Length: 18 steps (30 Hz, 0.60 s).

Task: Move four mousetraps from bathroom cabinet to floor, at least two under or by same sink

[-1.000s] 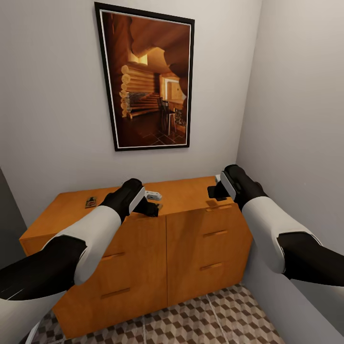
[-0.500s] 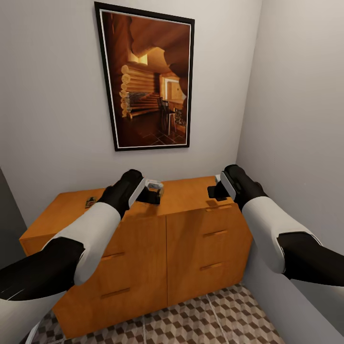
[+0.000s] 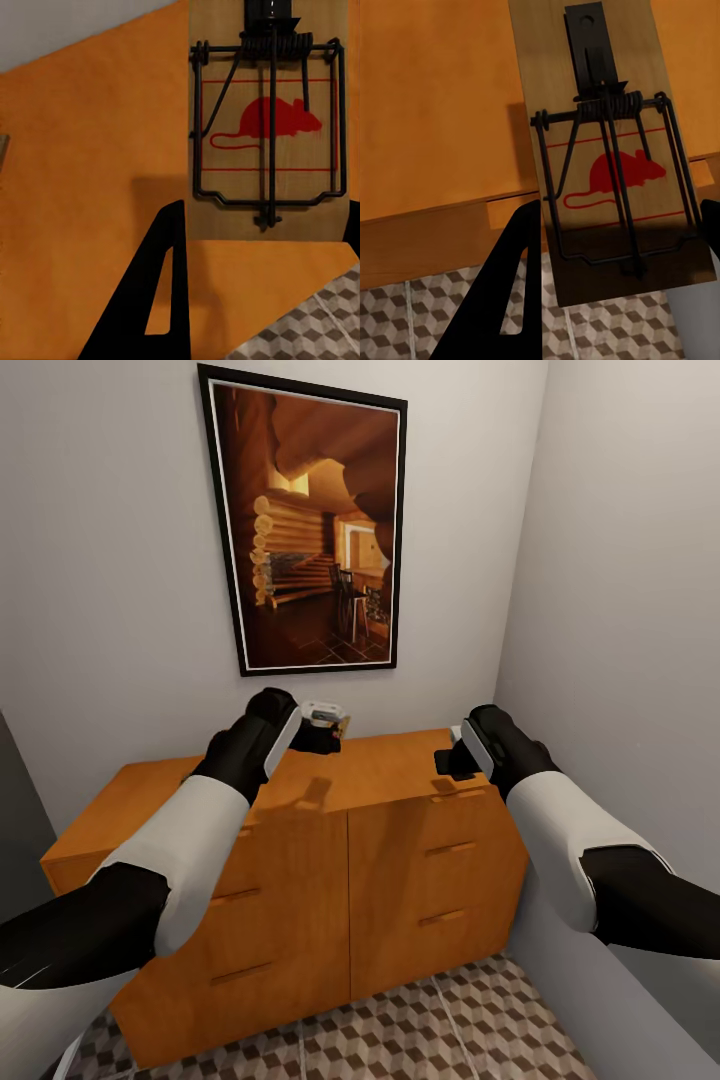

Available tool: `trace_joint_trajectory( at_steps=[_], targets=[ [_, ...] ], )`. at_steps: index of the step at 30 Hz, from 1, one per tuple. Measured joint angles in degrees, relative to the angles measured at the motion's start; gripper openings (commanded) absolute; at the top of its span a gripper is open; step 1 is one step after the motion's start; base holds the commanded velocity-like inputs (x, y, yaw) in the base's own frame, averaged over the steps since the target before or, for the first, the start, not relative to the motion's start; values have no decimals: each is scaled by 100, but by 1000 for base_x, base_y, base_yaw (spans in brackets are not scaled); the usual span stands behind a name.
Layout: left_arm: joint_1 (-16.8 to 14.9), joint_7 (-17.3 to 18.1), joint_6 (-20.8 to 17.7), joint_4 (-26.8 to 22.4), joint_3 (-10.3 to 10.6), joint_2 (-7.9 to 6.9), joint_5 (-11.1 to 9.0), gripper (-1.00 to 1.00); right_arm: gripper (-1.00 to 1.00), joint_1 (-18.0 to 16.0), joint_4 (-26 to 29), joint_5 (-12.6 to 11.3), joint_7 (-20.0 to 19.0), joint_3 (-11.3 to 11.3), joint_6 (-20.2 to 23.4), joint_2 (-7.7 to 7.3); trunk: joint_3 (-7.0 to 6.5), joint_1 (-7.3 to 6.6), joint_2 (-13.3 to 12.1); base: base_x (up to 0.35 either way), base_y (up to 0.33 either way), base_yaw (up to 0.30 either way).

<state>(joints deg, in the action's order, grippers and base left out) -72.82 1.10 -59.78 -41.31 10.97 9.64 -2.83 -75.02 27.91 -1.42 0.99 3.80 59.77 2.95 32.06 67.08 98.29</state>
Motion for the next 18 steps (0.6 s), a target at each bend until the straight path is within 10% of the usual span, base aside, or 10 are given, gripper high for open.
trace_joint_trajectory(
  at_steps=[18],
  targets=[
    [0,-1,0,327,-15,-32,0,-100,-100,0,0,-2,0,0,0,7,0,2,0,-26,0,0]
  ],
)
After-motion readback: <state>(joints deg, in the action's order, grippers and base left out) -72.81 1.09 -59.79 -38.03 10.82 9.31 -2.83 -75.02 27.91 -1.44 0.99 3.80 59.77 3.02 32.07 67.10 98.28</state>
